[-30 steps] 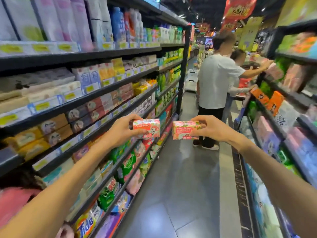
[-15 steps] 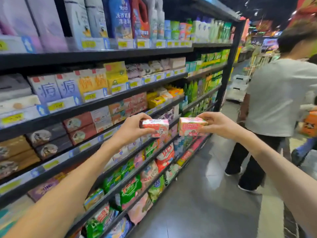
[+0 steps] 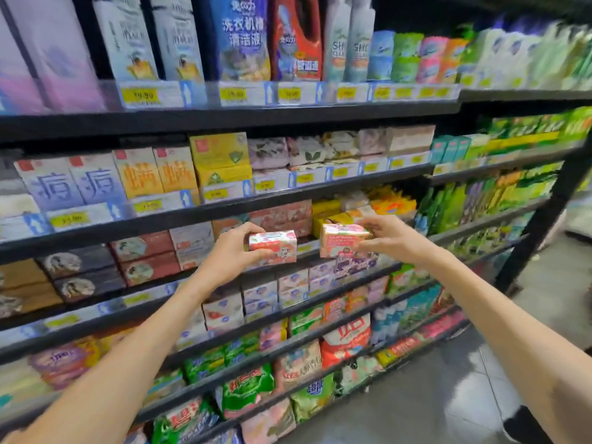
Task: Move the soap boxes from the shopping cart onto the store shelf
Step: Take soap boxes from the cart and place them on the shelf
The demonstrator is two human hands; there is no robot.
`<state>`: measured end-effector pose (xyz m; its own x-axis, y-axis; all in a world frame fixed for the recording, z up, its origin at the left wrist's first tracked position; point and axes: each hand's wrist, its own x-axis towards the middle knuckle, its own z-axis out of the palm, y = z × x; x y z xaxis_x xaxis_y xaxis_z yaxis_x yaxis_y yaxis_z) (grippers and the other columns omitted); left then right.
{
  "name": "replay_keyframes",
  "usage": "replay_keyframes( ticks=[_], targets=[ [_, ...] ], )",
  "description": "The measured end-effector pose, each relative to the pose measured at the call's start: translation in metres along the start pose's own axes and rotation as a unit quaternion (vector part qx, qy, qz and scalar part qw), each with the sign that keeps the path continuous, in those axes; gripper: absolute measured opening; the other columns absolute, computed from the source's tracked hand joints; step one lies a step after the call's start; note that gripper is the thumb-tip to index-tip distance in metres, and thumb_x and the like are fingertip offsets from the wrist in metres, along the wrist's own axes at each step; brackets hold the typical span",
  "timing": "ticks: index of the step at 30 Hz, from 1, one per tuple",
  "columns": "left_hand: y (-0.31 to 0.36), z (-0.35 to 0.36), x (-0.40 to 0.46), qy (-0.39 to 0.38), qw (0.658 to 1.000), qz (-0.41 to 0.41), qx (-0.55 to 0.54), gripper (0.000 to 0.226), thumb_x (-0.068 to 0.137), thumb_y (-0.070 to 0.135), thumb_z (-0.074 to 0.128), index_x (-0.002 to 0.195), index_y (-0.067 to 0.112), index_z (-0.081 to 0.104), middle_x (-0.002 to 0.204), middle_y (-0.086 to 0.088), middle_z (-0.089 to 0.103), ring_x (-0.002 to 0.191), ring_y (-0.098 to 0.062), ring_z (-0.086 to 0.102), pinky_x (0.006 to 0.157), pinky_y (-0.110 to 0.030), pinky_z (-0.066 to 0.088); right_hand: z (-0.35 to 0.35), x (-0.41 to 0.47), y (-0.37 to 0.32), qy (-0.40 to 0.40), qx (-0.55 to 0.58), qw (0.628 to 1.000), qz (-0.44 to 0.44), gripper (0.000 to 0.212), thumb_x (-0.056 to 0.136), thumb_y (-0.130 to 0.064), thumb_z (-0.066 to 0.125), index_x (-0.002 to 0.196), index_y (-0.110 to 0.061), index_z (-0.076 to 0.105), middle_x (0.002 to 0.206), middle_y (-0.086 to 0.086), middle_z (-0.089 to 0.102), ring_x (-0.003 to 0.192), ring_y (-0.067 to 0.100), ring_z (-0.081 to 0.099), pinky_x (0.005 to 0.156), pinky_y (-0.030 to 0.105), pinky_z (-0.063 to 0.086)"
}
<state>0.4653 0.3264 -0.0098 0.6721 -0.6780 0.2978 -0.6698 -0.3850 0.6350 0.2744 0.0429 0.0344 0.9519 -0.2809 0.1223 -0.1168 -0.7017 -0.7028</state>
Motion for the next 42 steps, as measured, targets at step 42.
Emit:
replay_keyframes(
  ticks=[42],
  targets=[
    [-0.036,0.094,0.094,0.072,0.945,-0.240,0.209,0.042,0.097,0.035,0.062,0.138,0.026,0.057,0.138,-0.008,0.054,0.128,-0.033,0.047,0.102,-0.042,0.044,0.037,0.202,0.086,-0.112,0.009,0.992,-0.055,0.065,0.082,-0.032,0.080,0.138,-0.013,0.053,0.126,-0.008,0.058,0.113,0.010,0.055,0.096,0.025,0.043]
  ],
)
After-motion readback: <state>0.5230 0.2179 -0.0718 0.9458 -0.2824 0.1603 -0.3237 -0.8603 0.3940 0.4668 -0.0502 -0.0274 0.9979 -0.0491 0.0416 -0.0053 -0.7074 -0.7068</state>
